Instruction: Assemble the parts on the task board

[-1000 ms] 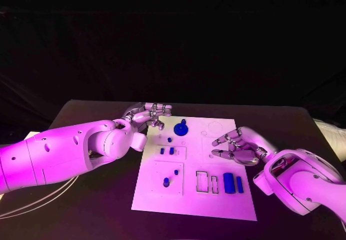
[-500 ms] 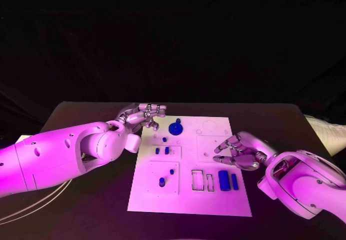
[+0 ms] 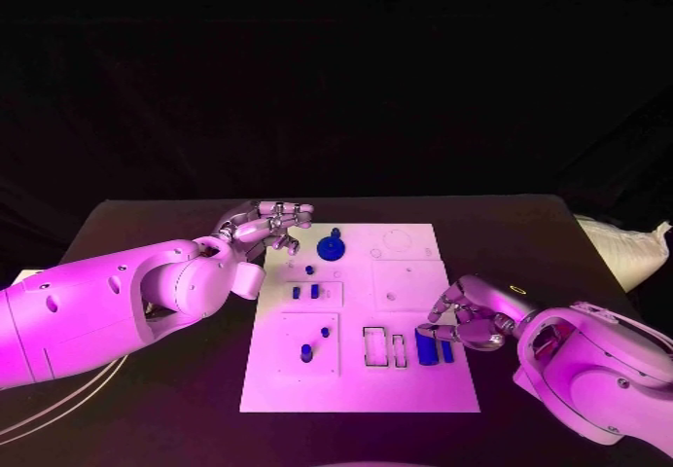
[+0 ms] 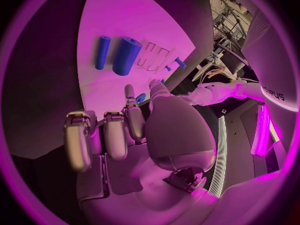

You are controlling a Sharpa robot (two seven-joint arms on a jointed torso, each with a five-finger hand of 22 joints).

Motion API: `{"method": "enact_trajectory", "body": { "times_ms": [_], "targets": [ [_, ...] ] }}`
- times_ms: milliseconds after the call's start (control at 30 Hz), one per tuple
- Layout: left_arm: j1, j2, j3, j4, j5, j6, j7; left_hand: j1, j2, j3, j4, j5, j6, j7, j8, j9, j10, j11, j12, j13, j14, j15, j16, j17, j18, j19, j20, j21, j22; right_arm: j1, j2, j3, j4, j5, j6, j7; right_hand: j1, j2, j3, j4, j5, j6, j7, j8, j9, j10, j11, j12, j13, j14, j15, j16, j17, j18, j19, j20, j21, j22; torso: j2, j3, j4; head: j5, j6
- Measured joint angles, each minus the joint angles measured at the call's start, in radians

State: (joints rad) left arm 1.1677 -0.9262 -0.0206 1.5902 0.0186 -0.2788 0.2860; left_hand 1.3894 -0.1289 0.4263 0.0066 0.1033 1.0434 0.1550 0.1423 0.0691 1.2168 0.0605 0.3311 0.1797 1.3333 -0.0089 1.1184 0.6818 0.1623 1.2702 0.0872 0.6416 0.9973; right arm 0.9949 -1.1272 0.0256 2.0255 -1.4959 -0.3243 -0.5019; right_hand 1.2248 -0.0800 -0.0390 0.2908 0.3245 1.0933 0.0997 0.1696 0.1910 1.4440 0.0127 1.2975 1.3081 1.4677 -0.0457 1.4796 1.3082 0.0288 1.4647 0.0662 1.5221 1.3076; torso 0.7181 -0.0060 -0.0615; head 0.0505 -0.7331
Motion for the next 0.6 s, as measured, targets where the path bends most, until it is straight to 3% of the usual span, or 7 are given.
{"method": "enact_trajectory", "body": {
  "times_ms": [433, 600],
  "targets": [
    [0.0, -0.003, 0.0, 0.004, 0.0, 0.002, 0.0, 0.0, 0.0, 0.0, 0.0, 0.0, 0.0, 0.0, 0.0, 0.0, 0.0, 0.0, 0.0, 0.0, 0.0, 0.0, 0.0, 0.0, 0.0, 0.0, 0.0, 0.0, 0.0, -0.016, 0.014, -0.002, 0.001, -0.105, 0.068, -0.116, -0.02, -0.001, -0.049, 0.001, -0.013, -0.009, -0.009, 0.016, 0.029, 0.002, -0.002, 0.0, 0.0, -0.003, -0.003, 0.004, 0.0, 0.0, 0.0, 0.0, 0.0, 0.0, -0.001, -0.0008, -0.0012, -0.006, -0.005],
    [0.0, -0.003, 0.0, 0.005, 0.0, 0.003, 0.0, -0.004, 0.004, 0.0, 0.0, 0.0, 0.0, 0.0, 0.0, 0.0, -0.004, 0.004, 0.009, 0.006, 0.0, 0.0, 0.0, 0.001, 0.0, 0.0, 0.0, -0.005, 0.0, -0.023, 0.029, -0.002, -0.008, -0.123, 0.089, -0.137, -0.03, 0.008, -0.06, 0.002, -0.017, -0.009, -0.009, 0.02, 0.037, 0.002, -0.002, 0.0, 0.0, -0.003, -0.003, 0.004, 0.0, 0.0, 0.0, 0.0, 0.0, 0.0, 0.0, -0.0004, -0.0013, -0.005, -0.007]
  ]
}}
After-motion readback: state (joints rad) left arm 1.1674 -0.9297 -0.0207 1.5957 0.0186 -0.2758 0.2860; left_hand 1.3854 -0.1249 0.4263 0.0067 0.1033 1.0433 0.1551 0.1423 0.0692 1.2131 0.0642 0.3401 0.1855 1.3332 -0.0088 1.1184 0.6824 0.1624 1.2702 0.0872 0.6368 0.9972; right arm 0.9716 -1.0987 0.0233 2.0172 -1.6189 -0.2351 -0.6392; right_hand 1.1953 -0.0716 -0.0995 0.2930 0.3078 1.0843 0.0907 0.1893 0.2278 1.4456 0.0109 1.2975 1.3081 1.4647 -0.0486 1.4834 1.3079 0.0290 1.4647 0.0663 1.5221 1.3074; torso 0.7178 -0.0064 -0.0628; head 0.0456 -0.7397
